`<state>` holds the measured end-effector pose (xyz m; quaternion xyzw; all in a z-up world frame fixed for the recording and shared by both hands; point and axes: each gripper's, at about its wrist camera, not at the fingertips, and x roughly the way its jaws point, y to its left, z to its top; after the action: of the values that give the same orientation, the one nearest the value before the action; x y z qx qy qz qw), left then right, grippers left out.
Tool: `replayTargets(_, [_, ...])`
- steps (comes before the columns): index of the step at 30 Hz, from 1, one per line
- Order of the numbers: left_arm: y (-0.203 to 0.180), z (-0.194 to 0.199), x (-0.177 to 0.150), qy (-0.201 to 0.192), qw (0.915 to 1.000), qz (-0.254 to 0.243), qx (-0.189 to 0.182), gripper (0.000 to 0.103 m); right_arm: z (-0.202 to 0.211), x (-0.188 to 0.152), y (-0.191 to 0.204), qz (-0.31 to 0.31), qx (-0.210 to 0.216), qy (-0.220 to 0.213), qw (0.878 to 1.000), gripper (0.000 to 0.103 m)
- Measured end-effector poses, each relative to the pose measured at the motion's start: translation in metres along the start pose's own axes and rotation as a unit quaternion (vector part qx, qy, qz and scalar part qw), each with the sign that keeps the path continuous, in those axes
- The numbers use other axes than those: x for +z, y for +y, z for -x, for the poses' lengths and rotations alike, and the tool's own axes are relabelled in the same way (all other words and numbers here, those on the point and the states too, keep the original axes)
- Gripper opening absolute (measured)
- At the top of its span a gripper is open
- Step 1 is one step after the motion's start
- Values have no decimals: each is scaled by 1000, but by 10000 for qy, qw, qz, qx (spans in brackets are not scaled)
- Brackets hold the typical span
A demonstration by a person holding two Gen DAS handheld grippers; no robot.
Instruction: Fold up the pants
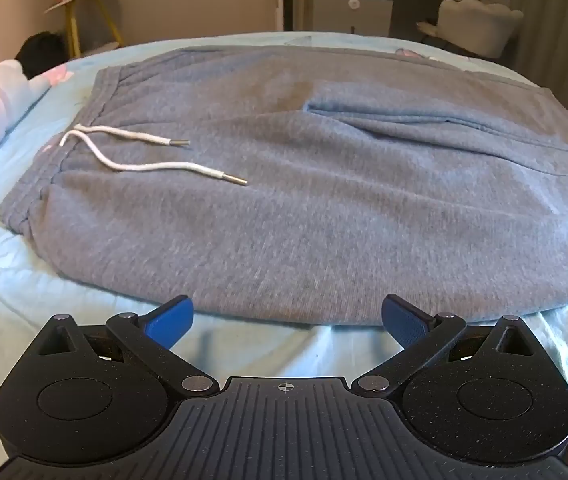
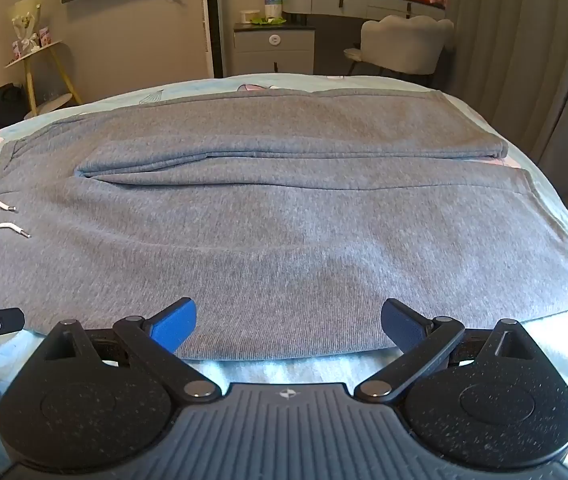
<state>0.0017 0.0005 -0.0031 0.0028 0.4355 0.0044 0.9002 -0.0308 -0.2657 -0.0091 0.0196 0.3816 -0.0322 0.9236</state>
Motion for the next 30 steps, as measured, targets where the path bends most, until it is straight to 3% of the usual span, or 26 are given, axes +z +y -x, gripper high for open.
replayTargets(12, [1, 2, 1, -38, 10000, 65, -39, 103, 0, 1, -3, -28, 16, 10, 10000, 99])
replayTargets(19, [4, -2, 2, 164, 9994, 228, -198, 103, 0, 1, -3, -44, 21, 22, 10000, 99])
replayTargets(30, [3, 3, 2, -15, 9999, 151, -19, 103, -1, 1, -5, -122, 51, 43, 9999, 99])
